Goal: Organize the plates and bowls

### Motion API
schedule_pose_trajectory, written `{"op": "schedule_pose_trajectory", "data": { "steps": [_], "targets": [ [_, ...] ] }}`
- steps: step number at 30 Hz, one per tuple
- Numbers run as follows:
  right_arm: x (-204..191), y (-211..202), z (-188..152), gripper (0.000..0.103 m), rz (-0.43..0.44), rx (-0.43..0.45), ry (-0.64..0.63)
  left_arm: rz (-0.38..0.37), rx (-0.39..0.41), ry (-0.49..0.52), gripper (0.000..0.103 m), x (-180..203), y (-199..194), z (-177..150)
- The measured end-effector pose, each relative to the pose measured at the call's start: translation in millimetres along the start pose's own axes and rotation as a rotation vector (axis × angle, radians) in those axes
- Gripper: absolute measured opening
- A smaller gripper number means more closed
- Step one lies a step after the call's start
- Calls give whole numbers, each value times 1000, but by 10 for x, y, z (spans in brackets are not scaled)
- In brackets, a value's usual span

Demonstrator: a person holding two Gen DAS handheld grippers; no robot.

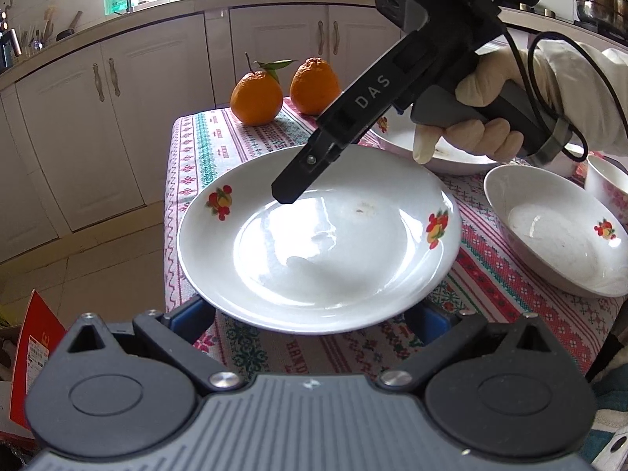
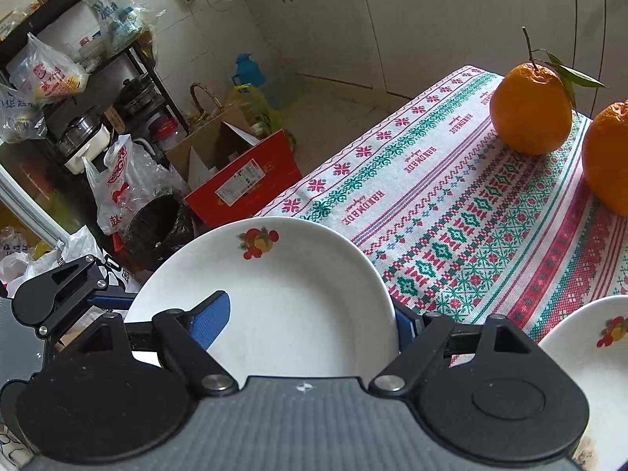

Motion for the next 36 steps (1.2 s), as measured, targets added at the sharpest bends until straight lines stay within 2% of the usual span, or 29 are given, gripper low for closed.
{"op": "schedule_pose_trajectory", "data": {
  "steps": [27, 36],
  "targets": [
    [105, 84, 8, 90, -53, 9, -11, -7, -22, 26, 102, -24, 115, 66],
    [40, -26, -11, 103, -79, 30, -23, -8, -17, 13, 102, -16, 69, 64]
  ]
}}
Point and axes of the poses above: each gripper's, at about its wrist camera, not at the fingertips, and y roughly the way its jaws point, x to its right, z to its top, the point moved 6 cm from there along y, roughly the way its jaws point
